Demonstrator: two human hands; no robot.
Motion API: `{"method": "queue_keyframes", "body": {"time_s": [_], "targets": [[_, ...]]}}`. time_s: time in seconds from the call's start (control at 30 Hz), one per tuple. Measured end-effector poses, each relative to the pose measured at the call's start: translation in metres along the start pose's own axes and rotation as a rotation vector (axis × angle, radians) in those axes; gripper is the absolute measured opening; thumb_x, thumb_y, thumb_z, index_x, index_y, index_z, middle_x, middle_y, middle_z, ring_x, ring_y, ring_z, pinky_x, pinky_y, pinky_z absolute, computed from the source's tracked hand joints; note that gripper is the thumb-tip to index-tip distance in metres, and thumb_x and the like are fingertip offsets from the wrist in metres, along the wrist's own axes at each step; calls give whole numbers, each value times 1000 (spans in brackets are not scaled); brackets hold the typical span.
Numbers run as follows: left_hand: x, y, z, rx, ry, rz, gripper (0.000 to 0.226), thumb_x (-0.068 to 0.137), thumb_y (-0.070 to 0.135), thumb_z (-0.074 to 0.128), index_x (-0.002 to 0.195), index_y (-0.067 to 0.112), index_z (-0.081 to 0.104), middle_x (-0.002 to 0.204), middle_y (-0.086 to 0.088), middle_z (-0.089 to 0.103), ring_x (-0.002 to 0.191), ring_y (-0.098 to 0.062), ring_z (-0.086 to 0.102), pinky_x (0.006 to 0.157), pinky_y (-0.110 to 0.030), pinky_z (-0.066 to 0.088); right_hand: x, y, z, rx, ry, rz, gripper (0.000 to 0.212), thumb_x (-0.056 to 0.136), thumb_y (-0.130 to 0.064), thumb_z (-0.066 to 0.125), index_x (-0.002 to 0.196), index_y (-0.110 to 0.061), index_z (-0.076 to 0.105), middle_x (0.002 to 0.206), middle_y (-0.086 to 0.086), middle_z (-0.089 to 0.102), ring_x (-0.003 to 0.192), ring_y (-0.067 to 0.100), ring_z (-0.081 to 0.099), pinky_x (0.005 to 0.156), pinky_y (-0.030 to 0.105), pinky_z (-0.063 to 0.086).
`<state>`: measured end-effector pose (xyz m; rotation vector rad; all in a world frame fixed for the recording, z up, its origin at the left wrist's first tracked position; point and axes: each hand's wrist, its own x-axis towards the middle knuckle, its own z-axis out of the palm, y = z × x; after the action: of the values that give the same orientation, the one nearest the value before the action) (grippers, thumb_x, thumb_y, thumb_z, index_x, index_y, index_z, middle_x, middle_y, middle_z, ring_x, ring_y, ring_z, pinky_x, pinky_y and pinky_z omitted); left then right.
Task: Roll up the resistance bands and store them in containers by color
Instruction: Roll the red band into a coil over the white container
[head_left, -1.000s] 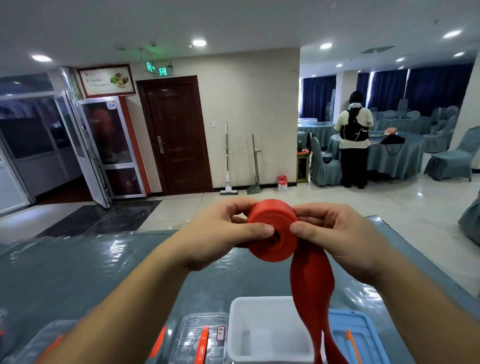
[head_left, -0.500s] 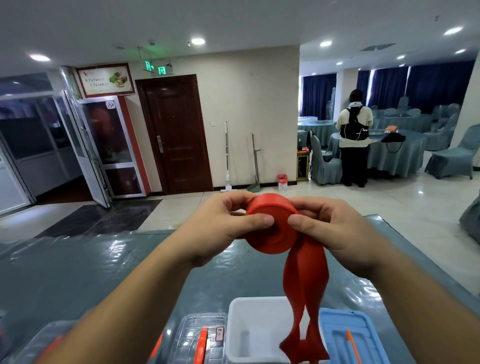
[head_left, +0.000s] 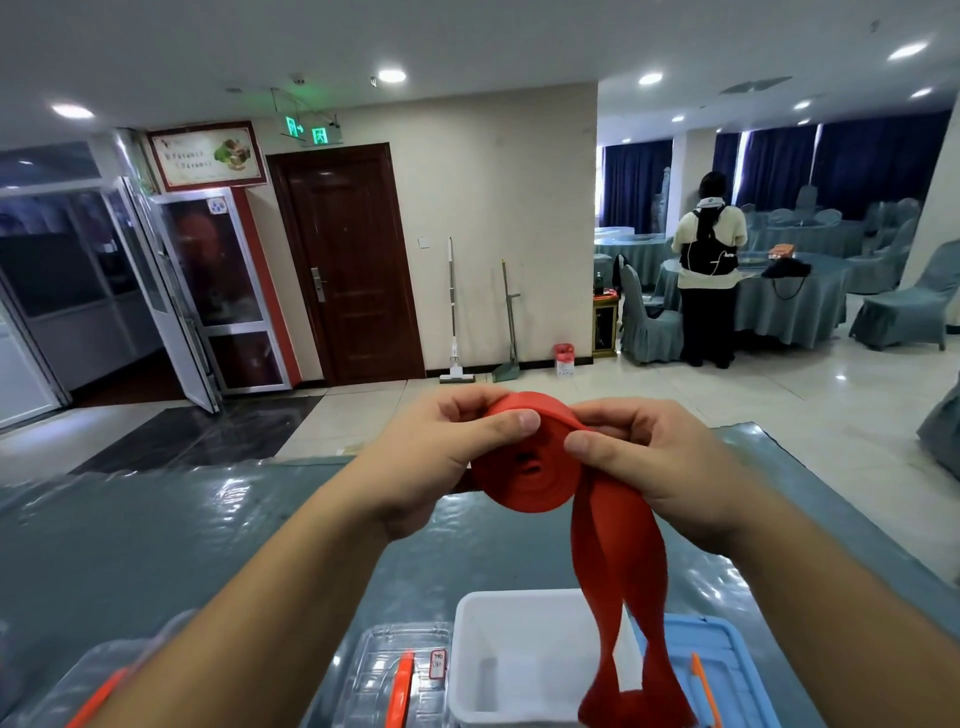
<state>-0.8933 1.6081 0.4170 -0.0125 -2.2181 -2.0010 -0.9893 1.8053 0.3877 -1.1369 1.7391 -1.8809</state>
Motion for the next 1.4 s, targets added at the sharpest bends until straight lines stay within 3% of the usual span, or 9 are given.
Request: {"method": "queue_keyframes", "body": {"time_s": [0.23, 0.5, 0.6, 0.7, 0.9, 1.13, 1.2, 1.27, 1.4], "targets": [[6, 0, 4, 119, -50, 19, 39, 72, 43, 81, 107, 25, 78, 104, -2, 79, 95, -16, 76, 78, -25, 60, 4, 0, -10, -78, -59, 8, 31, 81, -24, 82, 112, -24, 80, 108, 7, 81, 103, 25, 77, 88, 29, 61], [14, -12, 7, 24, -17, 11, 33, 83, 38, 80, 108, 17, 77, 101, -7, 79, 88, -16, 75, 71, -23, 58, 7, 18, -14, -95, -41, -8, 31, 85, -29, 78, 116, -26, 77, 110, 5, 80, 104, 23, 77, 90, 31, 60], [19, -12, -1, 204, -16, 60, 41, 77, 37, 87, 117, 32, 74, 106, 1, 78, 97, -15, 75, 80, -24, 59, 9, 19, -18, -143, -66, -6, 29, 86, -28, 77, 115, -27, 78, 109, 4, 81, 104, 23, 77, 93, 33, 61], [20, -7, -8, 435, -94, 158, 46, 82, 26, 88, 118, 47, 71, 110, 14, 75, 99, -8, 73, 79, -19, 58, 12, 19, -23, -157, -72, 4, 25, 86, -25, 77, 111, -25, 79, 105, 5, 81, 100, 22, 78, 89, 31, 62], [23, -11, -7, 453, -28, 220, 35, 89, 22, 82, 120, 34, 75, 109, 16, 76, 100, -5, 72, 79, -16, 57, 18, 26, -22, -40, 6, 14, 32, 79, -28, 81, 110, -22, 79, 104, 7, 81, 96, 19, 78, 78, 20, 58], [27, -10, -10, 392, 109, 299, 30, 93, 22, 77, 120, 34, 74, 106, 8, 79, 100, -14, 74, 86, -27, 61, 5, 55, -34, -110, 108, 41, 34, 81, -38, 85, 113, -30, 76, 103, 1, 80, 95, 18, 77, 82, 29, 61], [30, -5, -12, 339, 167, 336, 30, 92, 18, 77, 120, 30, 74, 105, 5, 80, 99, -17, 74, 84, -26, 61, 1, 68, -38, -99, 126, 80, 42, 75, -48, 85, 112, -31, 76, 108, 1, 80, 102, 19, 76, 87, 32, 59], [32, -1, -13, 332, 225, 364, 31, 92, 17, 78, 121, 28, 75, 105, 4, 80, 98, -15, 74, 82, -23, 60, -3, 82, -42, -90, 129, 110, 45, 67, -52, 86, 108, -36, 77, 109, 0, 80, 105, 18, 75, 86, 27, 58], [37, 6, -14, 341, 300, 397, 31, 93, 19, 77, 122, 29, 74, 103, 9, 78, 93, -5, 73, 77, -17, 58, -5, 111, -45, -109, 112, 167, 44, 64, -47, 89, 104, -34, 77, 106, 2, 80, 105, 21, 75, 92, 35, 60]]}}
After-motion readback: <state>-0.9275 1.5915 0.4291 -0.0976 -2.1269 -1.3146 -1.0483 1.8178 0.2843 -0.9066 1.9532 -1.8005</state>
